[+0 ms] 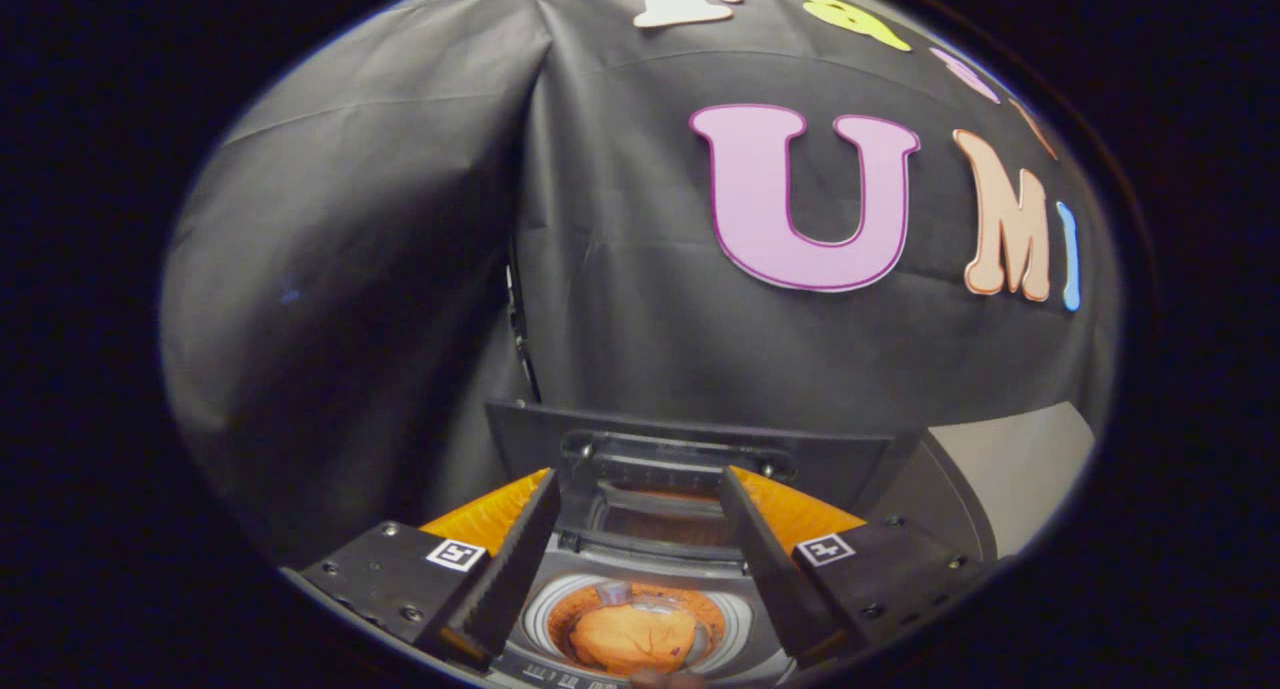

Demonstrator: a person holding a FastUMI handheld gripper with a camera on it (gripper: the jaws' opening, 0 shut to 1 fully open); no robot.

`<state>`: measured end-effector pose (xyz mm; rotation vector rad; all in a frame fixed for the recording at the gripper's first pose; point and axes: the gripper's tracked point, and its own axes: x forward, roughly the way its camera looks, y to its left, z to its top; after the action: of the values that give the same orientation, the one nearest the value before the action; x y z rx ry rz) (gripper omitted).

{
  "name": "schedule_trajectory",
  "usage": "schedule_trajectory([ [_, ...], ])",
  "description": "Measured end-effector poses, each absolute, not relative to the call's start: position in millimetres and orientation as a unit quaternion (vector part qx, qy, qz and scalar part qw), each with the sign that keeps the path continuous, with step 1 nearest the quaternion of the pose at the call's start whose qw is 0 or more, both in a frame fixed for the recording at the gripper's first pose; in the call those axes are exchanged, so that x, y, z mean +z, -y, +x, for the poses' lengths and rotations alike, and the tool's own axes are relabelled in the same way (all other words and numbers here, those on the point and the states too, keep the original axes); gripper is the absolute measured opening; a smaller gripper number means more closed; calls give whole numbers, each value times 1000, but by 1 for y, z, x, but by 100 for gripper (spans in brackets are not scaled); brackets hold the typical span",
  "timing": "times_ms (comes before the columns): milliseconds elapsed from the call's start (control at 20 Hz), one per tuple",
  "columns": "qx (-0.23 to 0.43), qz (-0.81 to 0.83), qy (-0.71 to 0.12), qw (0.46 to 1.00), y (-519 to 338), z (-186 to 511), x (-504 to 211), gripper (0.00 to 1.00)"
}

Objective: Put the clothes into the washing machine and then close the washing machine lid.

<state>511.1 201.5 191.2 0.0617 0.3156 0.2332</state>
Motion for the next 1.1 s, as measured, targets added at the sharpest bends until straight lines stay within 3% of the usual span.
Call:
schedule_trajectory([
  [550, 31, 60, -168, 983, -179, 605, 176, 97],
  [1100, -9, 48, -217, 975, -179, 623, 153, 97],
])
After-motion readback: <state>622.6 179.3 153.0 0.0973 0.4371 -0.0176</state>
